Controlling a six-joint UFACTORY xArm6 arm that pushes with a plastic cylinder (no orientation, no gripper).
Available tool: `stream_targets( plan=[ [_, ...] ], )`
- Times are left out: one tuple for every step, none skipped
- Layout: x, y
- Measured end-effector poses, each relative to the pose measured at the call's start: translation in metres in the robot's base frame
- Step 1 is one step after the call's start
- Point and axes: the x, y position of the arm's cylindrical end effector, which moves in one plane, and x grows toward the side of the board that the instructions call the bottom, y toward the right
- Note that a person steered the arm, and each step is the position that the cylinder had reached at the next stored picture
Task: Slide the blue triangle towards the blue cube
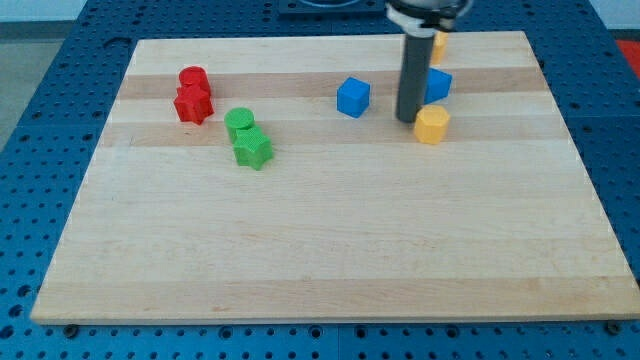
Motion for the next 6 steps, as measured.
stream_targets(
  plan=[
    [-0.013,0.039],
    [-0.017,0.075],
    [-0.035,0.087],
    [-0.042,0.063],
    [-0.041,0.025],
    [-0.041,-0.012]
  ],
)
